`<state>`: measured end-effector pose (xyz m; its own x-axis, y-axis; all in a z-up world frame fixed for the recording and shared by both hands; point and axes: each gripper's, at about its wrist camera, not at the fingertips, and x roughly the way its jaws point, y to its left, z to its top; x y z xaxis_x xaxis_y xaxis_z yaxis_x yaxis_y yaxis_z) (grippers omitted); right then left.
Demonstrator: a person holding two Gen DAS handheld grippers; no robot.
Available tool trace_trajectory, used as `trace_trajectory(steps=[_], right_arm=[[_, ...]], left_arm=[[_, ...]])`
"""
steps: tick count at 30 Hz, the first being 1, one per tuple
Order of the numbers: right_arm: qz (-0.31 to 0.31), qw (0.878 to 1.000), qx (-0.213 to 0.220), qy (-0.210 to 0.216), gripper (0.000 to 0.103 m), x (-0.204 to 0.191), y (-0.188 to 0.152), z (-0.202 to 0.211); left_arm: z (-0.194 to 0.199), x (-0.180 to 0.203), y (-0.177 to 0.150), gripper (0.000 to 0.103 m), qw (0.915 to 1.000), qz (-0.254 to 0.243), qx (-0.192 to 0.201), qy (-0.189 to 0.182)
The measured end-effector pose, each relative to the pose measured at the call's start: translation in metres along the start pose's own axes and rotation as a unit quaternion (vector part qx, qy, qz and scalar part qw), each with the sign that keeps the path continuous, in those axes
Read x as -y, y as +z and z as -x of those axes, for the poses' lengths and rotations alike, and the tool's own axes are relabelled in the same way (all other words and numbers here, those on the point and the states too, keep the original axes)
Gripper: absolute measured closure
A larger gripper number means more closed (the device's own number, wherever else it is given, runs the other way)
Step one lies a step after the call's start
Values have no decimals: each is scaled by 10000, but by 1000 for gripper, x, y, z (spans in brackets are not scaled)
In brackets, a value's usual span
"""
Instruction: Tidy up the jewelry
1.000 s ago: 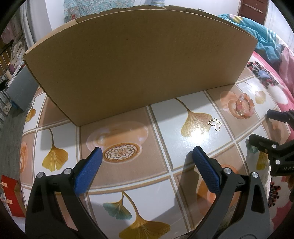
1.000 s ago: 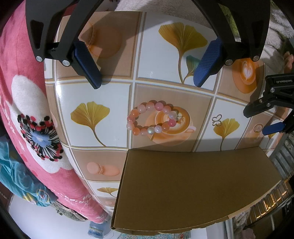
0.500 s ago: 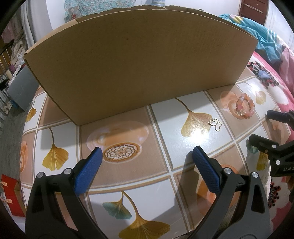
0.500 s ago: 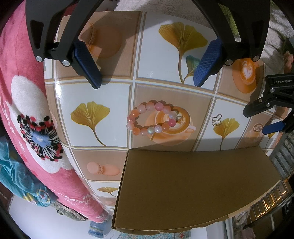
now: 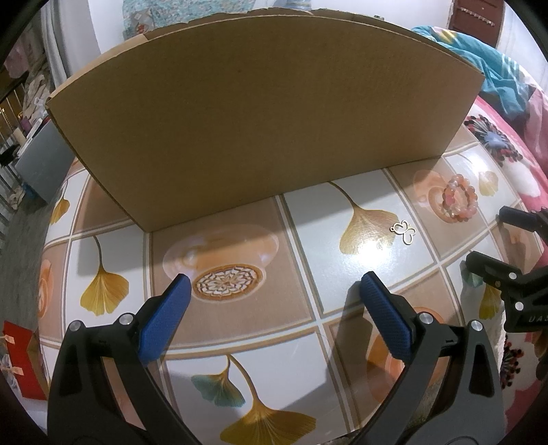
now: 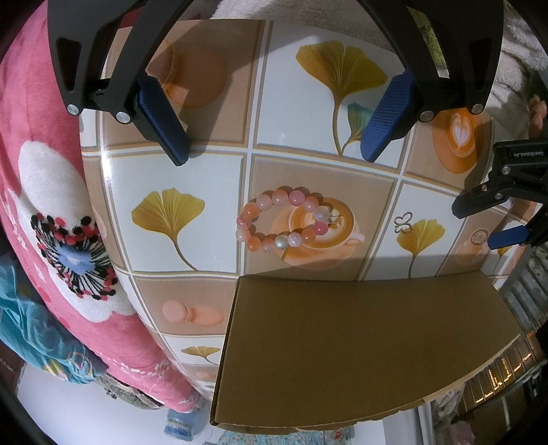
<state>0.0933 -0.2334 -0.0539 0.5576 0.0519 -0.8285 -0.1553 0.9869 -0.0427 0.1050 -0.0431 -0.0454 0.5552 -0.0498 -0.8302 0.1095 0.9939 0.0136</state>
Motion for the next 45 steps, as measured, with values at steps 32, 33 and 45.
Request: trace_trajectory(steps=[32,33,45], right_arm=[[-303,9841,955,1467,8,28,-15,22],[-349,9834,973,1490,9,31,-16,21],[-524,9775,1185,1667,11,43,-18,16]], left_arm=[[22,48,14,63,9759,-1639,609,-1307],[22,50,14,66,9761,-1644,540,-1318],[-3,86,21,84,9758,-1876,276,-1089]])
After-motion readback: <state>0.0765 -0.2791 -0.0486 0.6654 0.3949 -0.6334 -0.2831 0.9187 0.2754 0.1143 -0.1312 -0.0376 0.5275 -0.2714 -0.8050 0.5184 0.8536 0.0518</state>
